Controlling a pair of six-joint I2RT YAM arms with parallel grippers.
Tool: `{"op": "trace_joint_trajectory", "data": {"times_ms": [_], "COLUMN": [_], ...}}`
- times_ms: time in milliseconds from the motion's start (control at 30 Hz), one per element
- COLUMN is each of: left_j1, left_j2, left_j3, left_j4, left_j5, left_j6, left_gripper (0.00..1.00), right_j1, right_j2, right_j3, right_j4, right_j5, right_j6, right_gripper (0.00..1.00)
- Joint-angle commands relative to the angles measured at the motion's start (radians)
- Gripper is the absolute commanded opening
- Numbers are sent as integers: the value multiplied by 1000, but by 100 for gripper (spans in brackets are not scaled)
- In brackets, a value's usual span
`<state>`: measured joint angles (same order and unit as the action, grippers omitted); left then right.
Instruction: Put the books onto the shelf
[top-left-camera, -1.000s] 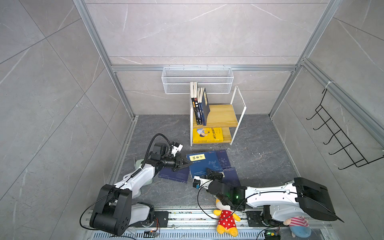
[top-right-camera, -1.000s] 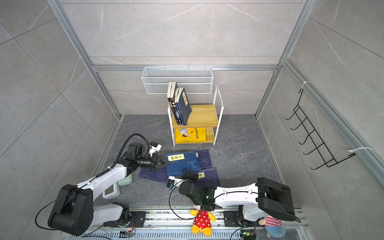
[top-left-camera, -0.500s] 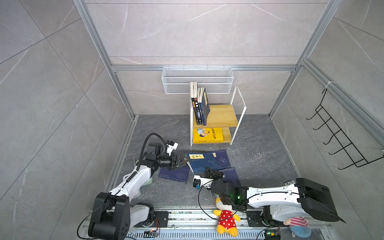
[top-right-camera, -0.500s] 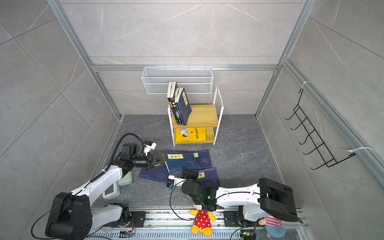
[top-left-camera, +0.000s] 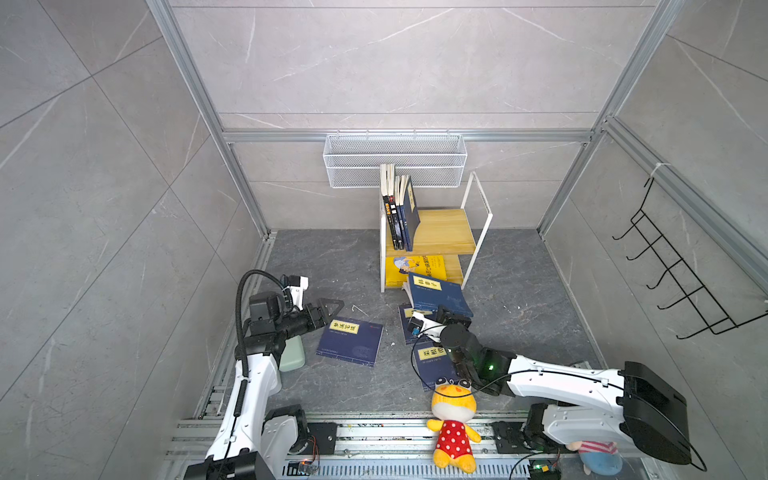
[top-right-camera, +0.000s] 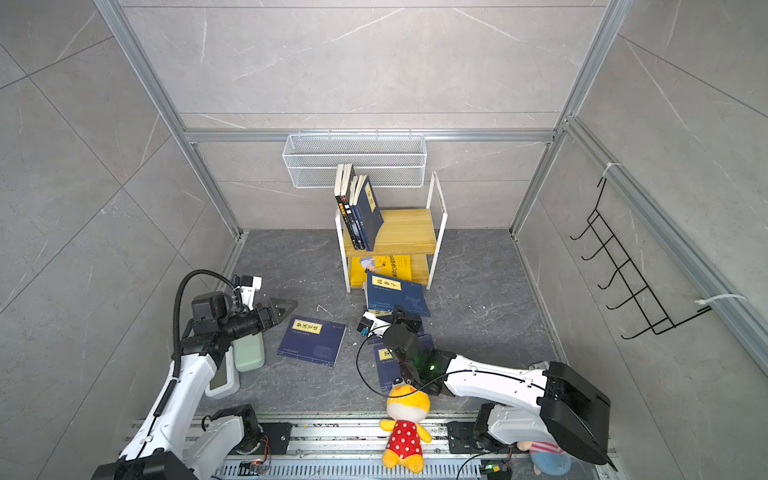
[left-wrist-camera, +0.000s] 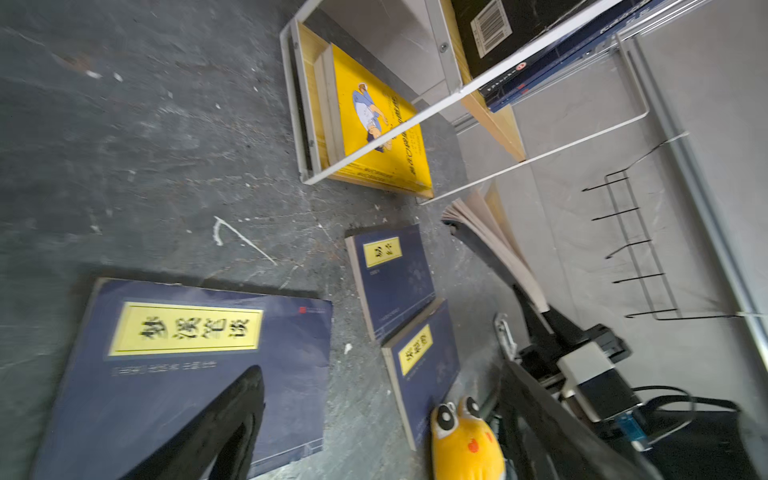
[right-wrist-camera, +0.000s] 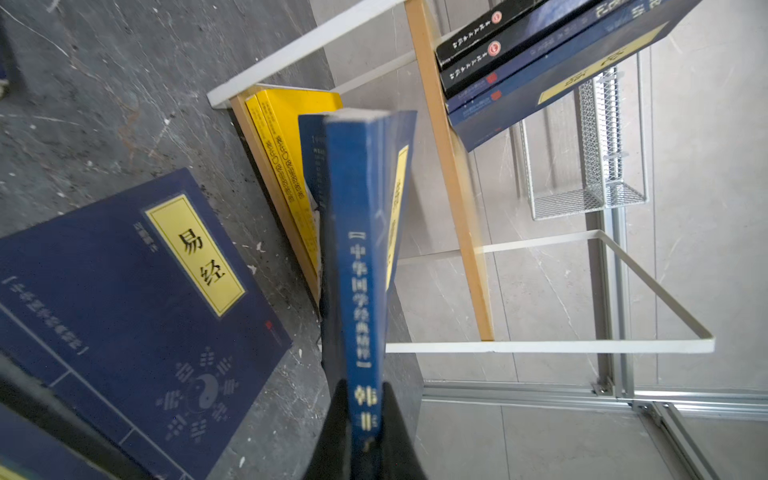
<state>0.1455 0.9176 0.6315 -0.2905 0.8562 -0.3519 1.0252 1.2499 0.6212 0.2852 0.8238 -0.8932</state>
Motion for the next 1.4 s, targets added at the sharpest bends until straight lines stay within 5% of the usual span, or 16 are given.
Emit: {"op": "trace_joint_trajectory", "data": {"times_ms": [0,400,800,1067,1367], "left_j1": [17,55,60,58,57], "left_j2": [-30,-43,-45,-41,-30], "left_j3": [49,131,131,133,128], "left_j4": [-64,-176,-183,-182,-172], "left_j5": [-57,-372,-367,-368,-360], "left_j6": [159,381,394,395,394], "left_gripper": [92,100,100,100,100], "right_j1": [-43,-139,-243,-269,-285], "right_j2": [27,262,513,668,658], "right_j3": [78,267,451,502,526], "right_j4": [-16,32,229,188,-13], "right_j5": [-25,-70,-167,-220,-330], "right_j6": [-45,-159,-276,-285,-195], "right_gripper": [0,0,0,0,0]}}
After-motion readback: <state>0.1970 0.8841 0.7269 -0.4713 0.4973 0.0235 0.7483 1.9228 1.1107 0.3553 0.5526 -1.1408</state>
